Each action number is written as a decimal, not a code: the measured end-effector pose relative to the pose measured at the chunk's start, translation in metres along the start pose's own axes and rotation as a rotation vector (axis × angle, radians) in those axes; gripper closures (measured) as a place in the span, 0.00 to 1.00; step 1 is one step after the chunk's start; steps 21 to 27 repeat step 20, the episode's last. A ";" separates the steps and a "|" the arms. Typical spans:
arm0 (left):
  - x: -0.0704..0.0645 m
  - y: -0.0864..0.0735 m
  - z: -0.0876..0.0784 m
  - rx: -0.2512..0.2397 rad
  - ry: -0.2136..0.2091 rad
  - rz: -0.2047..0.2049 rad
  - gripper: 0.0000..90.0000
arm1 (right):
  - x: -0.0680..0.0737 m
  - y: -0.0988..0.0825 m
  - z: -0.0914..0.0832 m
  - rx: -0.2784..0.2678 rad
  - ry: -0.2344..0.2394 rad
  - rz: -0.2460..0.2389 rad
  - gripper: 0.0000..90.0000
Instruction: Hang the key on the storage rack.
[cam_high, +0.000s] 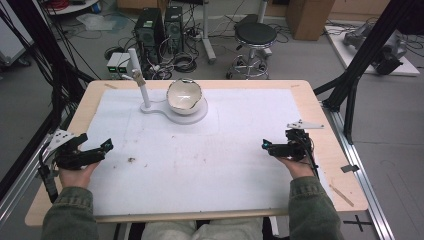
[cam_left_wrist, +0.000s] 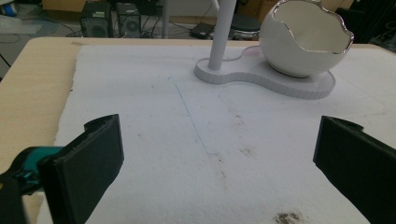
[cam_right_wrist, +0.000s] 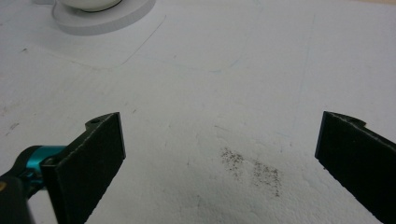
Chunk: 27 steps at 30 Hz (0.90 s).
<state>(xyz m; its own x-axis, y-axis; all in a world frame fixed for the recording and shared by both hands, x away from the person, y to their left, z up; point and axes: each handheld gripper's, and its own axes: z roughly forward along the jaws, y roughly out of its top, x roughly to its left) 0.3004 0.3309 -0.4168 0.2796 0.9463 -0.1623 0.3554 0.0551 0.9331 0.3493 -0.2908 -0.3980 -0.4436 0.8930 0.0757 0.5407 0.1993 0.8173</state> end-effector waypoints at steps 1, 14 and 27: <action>0.000 0.000 0.000 0.000 0.001 0.000 0.02 | 0.000 -0.002 -0.001 -0.014 -0.004 -0.003 0.01; -0.002 0.000 0.000 0.000 -0.003 0.006 0.02 | -0.006 -0.024 -0.019 -0.176 -0.075 0.055 0.01; -0.002 0.000 0.001 -0.001 -0.005 0.007 0.02 | -0.011 -0.027 -0.027 -0.240 -0.075 0.106 0.01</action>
